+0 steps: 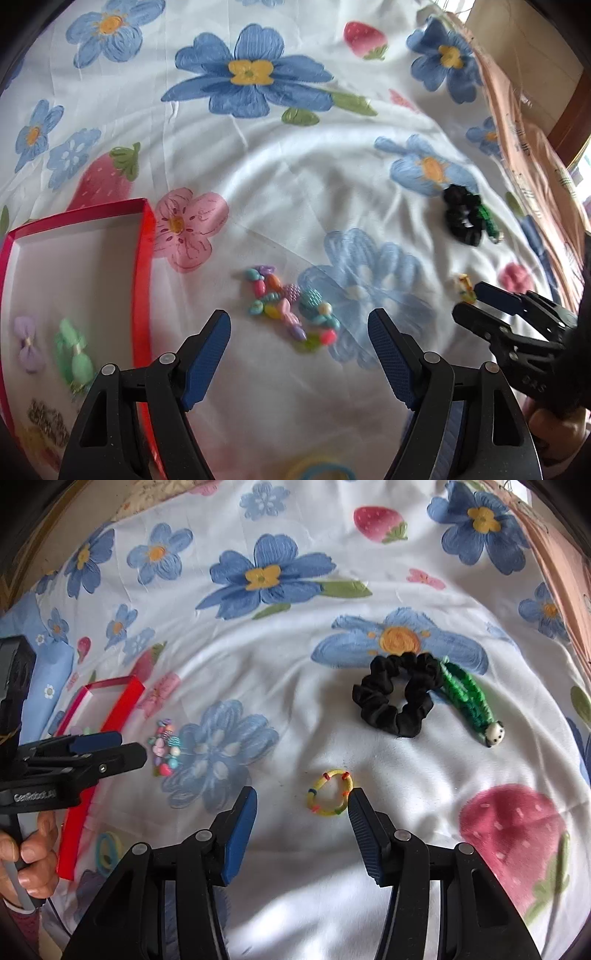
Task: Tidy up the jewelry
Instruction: 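Grasp the yellow beaded bracelet with the right gripper while the left grasps the pastel beaded hair ties, then carry the beaded bracelet and pastel hair ties into the red box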
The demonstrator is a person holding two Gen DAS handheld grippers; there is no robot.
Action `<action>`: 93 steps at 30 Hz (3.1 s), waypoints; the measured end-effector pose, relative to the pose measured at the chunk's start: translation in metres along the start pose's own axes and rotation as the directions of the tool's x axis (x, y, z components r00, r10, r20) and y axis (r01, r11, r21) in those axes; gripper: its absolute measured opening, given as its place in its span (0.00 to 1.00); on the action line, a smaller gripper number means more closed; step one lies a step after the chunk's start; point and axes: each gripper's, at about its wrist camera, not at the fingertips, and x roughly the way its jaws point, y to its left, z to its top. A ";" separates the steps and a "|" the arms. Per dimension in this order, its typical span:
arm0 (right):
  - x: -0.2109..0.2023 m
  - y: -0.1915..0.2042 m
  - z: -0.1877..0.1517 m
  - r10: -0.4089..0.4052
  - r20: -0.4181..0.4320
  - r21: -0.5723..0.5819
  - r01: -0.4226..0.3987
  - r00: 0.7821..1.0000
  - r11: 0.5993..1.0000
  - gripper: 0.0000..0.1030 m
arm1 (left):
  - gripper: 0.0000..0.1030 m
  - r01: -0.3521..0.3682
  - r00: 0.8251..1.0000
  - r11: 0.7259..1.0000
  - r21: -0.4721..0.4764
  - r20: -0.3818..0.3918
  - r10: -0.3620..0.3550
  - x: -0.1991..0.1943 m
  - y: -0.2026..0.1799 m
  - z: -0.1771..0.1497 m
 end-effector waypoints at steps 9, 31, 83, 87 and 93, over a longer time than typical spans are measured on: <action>0.016 -0.008 0.000 -0.029 0.004 0.001 0.029 1.000 1.000 0.33 | 0.18 -0.024 0.999 0.998 0.049 -0.020 0.025 0.038 -0.008 0.005; -0.027 0.036 -0.002 0.119 0.083 -0.015 -0.119 0.989 0.993 0.04 | 0.08 0.136 0.984 0.991 0.013 0.118 -0.137 -0.074 0.020 -0.042; -0.006 0.266 -0.054 0.353 -0.140 -0.356 -0.380 0.925 0.854 0.05 | 0.08 0.042 0.983 0.966 -0.256 0.184 0.006 -0.199 0.160 -0.180; 0.003 0.272 -0.059 0.333 -0.166 -0.366 -0.372 0.928 0.853 0.05 | 0.08 0.043 0.985 0.968 -0.248 0.170 0.000 -0.189 0.164 -0.182; 0.010 0.275 -0.063 0.303 -0.181 -0.387 -0.350 0.936 0.853 0.06 | 0.08 0.038 0.990 0.964 -0.263 0.143 0.000 -0.175 0.171 -0.184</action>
